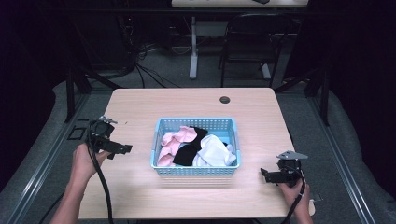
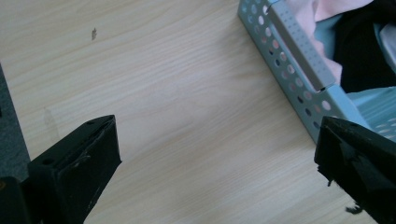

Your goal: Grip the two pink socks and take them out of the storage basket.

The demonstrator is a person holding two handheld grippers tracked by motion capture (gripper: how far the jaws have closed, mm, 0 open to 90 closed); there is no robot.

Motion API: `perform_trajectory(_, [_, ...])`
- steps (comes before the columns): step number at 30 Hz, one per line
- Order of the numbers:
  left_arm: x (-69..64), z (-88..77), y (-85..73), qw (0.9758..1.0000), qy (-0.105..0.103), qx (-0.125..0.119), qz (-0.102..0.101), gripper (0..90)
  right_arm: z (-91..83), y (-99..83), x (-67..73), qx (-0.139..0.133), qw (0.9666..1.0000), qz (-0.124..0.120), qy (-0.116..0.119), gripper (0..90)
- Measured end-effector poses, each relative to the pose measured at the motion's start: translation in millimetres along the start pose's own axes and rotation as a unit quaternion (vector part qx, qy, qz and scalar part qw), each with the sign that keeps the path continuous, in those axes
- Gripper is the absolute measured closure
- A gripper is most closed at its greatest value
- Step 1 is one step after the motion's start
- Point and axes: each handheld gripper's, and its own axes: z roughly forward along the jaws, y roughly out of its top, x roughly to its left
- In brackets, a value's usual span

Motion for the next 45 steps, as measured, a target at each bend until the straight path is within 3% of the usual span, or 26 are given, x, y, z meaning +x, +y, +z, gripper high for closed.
perform_trajectory(8, [-20.8, -1.0, 34.7, 0.9989, -0.022, 0.006, 0.04, 0.2, -0.5, 0.0, -0.2, 0.002, 1.0, -0.002, -0.002, 1.3])
perform_trajectory(13, [-27.5, 1.5, 49.2, 0.998, -0.032, 0.009, 0.054, 0.2, -0.5, 0.0, -0.2, 0.002, 1.0, -0.001, -0.002, 1.4])
perform_trajectory(17, [-35.5, 6.9, 62.8, 0.996, -0.057, 0.013, 0.068, 0.2, -0.7, -0.1, -0.4, 0.001, 1.0, -0.002, -0.001, 1.6])
perform_trajectory(22, [-47.0, 15.5, 77.7, 0.9935, -0.068, 0.024, 0.089, 0.2, -0.7, -0.1, -0.3, 0.001, 1.0, -0.001, -0.001, 1.6])
perform_trajectory(33, [-74.0, 49.4, 103.3, 0.9868, -0.078, 0.059, 0.129, 0.2, -0.7, -0.1, -0.4, 0.001, 1.0, -0.002, -0.001, 1.7])
perform_trajectory(45, [-90.7, 90.5, 116.3, 0.9809, -0.096, 0.095, 0.14, 0.2, -0.7, -0.2, -0.4, 0.001, 1.0, -0.002, -0.001, 1.7])
